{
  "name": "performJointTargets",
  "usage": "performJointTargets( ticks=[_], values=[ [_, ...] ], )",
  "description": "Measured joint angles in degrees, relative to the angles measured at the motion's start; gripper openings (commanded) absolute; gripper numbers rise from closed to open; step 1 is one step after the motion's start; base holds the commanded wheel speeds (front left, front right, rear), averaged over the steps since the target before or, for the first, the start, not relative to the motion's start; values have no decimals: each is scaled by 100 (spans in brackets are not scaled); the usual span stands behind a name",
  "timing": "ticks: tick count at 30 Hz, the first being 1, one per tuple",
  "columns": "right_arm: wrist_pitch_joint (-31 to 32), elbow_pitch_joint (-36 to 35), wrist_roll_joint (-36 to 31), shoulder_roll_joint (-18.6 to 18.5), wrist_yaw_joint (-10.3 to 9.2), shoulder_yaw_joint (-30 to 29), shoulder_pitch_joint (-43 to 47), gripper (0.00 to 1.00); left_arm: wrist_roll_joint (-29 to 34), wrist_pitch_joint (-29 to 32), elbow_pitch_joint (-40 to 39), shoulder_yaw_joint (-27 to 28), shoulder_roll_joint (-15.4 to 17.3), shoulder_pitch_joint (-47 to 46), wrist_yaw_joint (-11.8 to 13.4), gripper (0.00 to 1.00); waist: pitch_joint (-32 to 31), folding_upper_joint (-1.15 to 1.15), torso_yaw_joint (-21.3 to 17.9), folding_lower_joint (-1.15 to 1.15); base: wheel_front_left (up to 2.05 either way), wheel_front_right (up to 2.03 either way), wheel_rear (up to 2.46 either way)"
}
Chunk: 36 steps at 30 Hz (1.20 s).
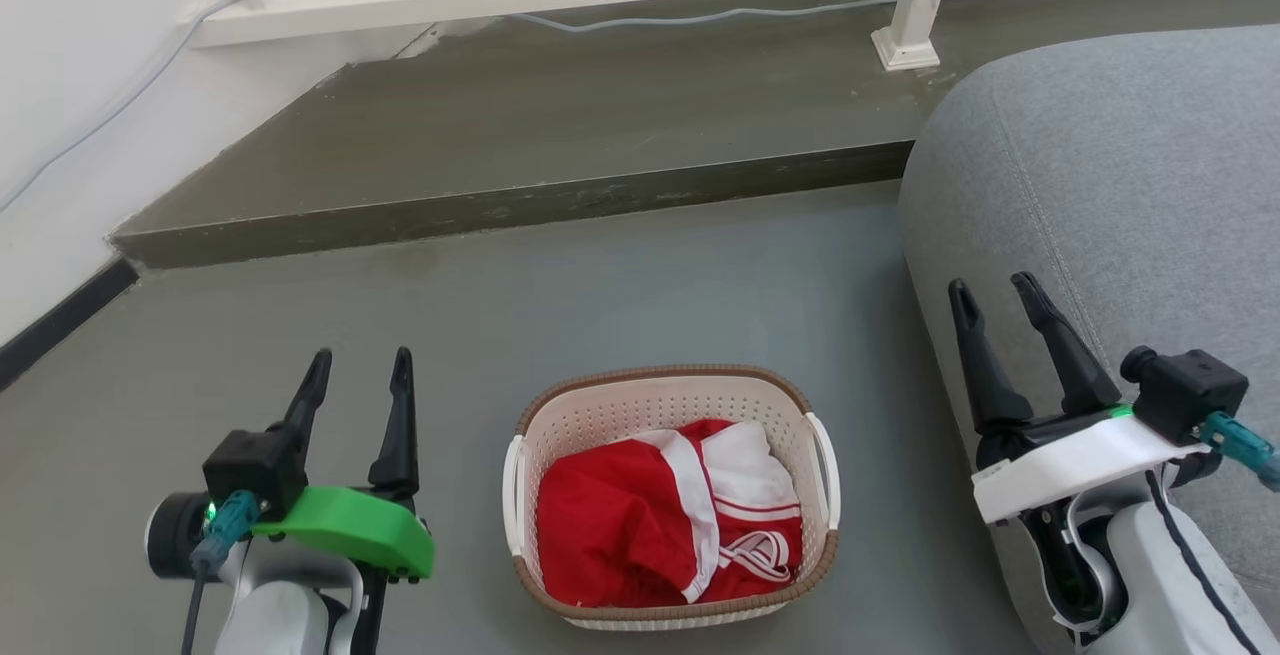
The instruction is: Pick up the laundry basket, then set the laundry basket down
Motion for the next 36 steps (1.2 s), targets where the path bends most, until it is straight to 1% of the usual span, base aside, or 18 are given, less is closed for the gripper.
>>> performJointTargets(
  ticks=[6, 28, 36],
  values=[
    [-73, -1, -408, 30, 0, 34, -8, 100, 359, -101, -13, -10, -20, -45, 35, 100, 12, 0, 3, 0, 0, 0, 0],
    [-98, 46, -566, 166, 0, -162, -9, 100, 370, -101, -7, 103, -122, -46, 33, 100, 47, 0, -4, 0, 0, 0, 0],
    [-98, 19, -616, 190, 5, -185, -12, 100, 379, -115, -36, 149, -136, -48, 32, 100, 190, 0, -6, 0, 0, 0, 0]
  ],
)
